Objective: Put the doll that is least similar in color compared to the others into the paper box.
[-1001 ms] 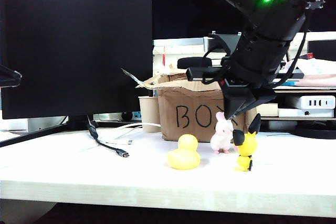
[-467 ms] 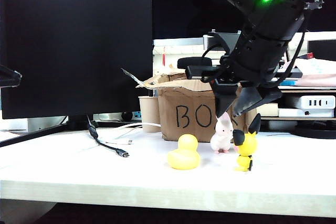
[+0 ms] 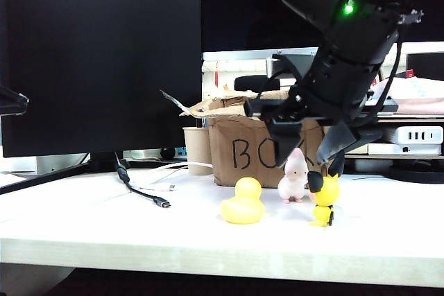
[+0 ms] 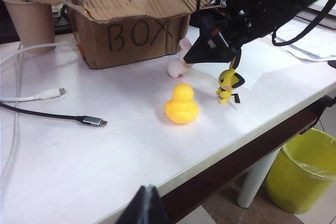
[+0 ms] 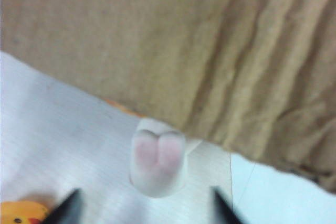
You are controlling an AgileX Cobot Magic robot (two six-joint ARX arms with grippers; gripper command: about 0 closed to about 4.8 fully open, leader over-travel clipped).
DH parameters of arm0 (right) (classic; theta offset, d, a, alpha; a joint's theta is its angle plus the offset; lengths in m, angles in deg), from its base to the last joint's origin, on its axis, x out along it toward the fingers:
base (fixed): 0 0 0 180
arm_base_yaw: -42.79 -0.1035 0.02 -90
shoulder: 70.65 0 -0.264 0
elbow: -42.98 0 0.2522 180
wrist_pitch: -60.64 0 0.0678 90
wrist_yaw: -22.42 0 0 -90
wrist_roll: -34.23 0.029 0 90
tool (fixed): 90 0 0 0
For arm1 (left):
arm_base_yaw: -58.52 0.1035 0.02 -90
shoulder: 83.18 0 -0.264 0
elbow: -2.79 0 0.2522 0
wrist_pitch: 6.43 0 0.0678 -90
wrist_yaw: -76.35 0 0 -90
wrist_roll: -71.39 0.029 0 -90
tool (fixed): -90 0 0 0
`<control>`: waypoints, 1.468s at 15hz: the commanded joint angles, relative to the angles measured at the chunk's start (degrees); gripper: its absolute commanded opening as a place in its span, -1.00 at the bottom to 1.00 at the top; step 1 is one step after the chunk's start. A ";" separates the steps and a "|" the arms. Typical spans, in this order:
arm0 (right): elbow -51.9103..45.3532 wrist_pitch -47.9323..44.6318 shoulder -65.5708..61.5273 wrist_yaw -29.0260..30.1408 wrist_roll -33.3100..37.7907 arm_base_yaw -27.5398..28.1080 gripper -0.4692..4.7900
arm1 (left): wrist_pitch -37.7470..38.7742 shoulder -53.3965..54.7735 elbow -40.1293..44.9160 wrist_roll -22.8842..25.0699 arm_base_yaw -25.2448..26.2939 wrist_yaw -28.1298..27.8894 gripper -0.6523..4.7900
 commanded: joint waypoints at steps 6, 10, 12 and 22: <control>0.59 -5.79 -3.58 0.13 0.07 0.42 0.36 | 0.76 0.00 0.09 0.04 0.02 0.11 -0.78; 0.74 -6.60 -4.35 0.07 0.09 0.42 0.33 | 0.76 0.00 0.09 0.04 0.02 0.11 -0.78; 0.76 -6.64 -4.35 -0.57 0.04 0.44 0.18 | 0.76 0.00 0.09 0.04 0.02 0.09 -0.78; 0.87 -7.63 -4.35 -0.52 0.09 0.70 -0.40 | 0.76 0.00 0.09 0.04 0.02 0.11 -0.78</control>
